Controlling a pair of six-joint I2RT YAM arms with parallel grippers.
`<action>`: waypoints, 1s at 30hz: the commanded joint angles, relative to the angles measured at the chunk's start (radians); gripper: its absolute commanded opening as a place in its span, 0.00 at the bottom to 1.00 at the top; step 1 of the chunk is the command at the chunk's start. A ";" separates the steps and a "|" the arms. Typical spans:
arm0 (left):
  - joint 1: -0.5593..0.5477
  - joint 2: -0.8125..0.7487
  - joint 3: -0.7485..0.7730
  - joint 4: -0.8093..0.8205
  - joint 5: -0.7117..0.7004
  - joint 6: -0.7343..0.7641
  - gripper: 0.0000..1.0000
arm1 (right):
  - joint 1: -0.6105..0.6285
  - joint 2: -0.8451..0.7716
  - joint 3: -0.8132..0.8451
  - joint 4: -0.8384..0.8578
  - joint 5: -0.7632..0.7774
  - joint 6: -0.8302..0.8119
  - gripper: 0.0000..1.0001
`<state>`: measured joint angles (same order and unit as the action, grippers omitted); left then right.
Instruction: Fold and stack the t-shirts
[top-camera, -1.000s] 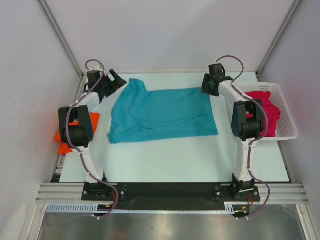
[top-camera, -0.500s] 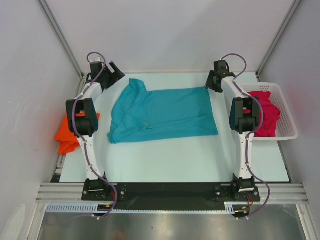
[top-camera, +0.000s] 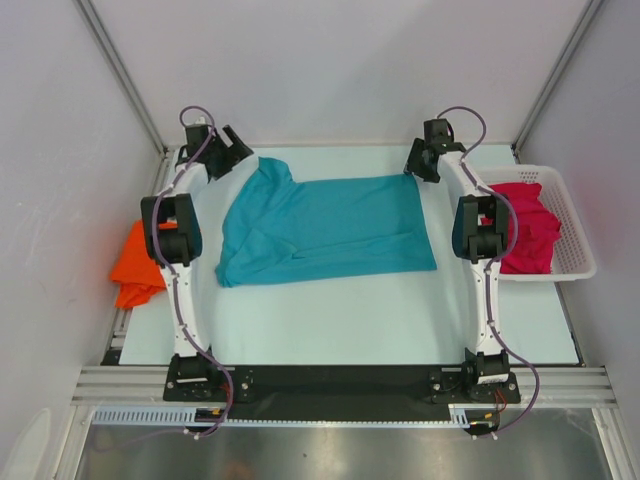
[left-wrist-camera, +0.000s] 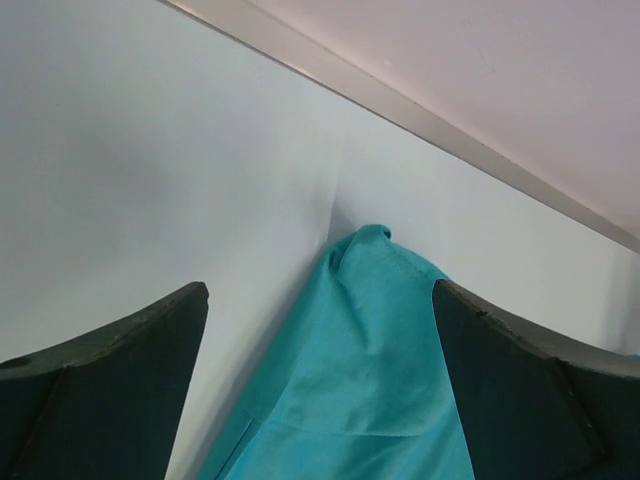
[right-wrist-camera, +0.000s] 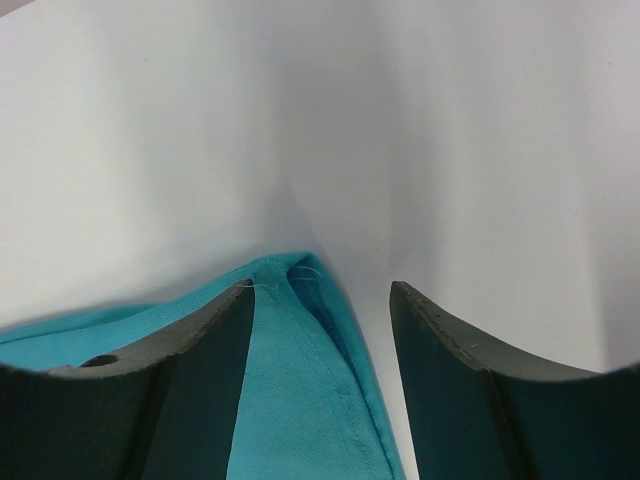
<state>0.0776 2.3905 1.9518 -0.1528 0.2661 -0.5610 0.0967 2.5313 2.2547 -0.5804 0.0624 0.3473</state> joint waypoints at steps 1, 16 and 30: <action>-0.018 0.062 0.102 0.006 0.083 -0.030 1.00 | 0.005 0.012 0.054 -0.004 -0.045 0.019 0.62; -0.068 0.177 0.191 -0.025 0.205 -0.097 1.00 | 0.049 0.060 0.098 -0.004 -0.102 0.035 0.64; -0.068 0.199 0.183 -0.045 0.213 -0.091 0.00 | 0.061 0.107 0.094 -0.012 -0.148 0.012 0.26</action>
<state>0.0132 2.5683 2.1098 -0.1955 0.4538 -0.6483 0.1486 2.5935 2.3238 -0.5755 -0.0475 0.3649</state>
